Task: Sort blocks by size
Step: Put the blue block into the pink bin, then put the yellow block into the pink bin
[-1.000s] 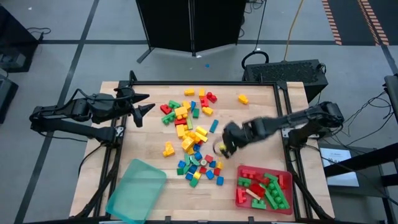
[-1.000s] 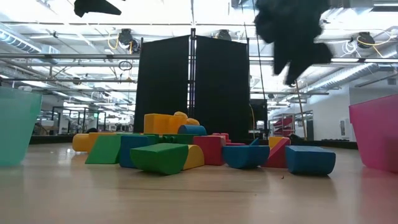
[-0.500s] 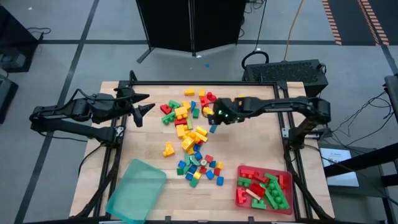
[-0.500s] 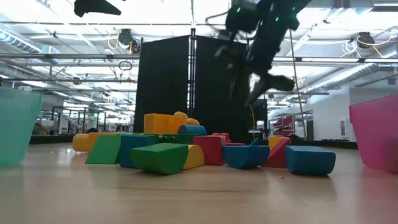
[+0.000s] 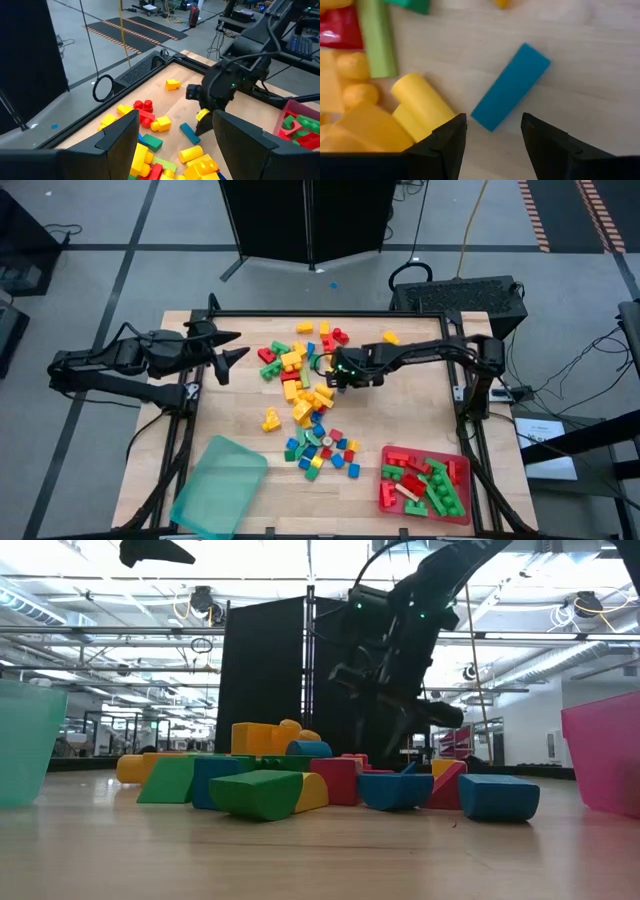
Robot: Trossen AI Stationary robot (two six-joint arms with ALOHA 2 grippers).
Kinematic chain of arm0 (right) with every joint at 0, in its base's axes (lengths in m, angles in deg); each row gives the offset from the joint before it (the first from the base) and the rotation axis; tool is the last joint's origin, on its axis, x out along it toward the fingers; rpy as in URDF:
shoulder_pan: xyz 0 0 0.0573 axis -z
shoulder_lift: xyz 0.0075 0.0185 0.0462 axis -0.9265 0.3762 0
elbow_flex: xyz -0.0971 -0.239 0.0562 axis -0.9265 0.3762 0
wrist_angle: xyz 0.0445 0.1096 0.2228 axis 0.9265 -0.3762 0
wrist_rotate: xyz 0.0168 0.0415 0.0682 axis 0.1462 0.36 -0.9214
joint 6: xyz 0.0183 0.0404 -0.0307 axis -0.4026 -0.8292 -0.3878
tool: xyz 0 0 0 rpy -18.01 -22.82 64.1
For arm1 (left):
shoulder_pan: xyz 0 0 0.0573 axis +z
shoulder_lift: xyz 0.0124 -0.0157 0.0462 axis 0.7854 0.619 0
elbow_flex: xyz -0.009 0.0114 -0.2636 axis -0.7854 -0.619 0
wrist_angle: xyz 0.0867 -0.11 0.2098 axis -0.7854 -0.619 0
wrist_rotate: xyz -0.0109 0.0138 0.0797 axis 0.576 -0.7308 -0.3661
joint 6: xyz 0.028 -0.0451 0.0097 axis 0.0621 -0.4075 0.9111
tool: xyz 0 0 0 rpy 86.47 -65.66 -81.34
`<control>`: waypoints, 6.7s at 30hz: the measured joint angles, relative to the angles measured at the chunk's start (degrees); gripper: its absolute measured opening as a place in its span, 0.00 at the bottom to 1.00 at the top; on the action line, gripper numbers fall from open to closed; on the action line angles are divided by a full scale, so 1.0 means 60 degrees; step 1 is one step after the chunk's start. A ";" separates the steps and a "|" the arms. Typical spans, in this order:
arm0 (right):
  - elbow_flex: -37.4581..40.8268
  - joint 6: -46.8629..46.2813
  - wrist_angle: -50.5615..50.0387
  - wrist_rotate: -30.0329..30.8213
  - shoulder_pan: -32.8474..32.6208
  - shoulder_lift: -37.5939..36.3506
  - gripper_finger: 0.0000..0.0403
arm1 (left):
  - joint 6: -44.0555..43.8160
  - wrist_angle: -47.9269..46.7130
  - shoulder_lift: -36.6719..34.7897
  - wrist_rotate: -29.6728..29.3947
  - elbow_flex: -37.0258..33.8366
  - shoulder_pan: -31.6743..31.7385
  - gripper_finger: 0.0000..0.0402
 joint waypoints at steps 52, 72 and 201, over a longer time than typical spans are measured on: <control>-0.2612 2.1414 -0.2403 0.2490 -0.0387 0.1821 0.71 | -0.0032 -0.0060 0.0004 -0.0365 -0.0001 0.0000 0.64; -0.2652 2.1708 -0.2418 0.1661 -0.0314 0.2546 0.61 | -0.0573 -0.0497 0.0007 -0.0372 -0.0001 0.0000 0.64; -0.2213 0.9235 0.0553 0.1256 -0.0857 0.2255 0.55 | -0.0264 -0.0583 0.0004 -0.0435 -0.0001 0.0000 0.64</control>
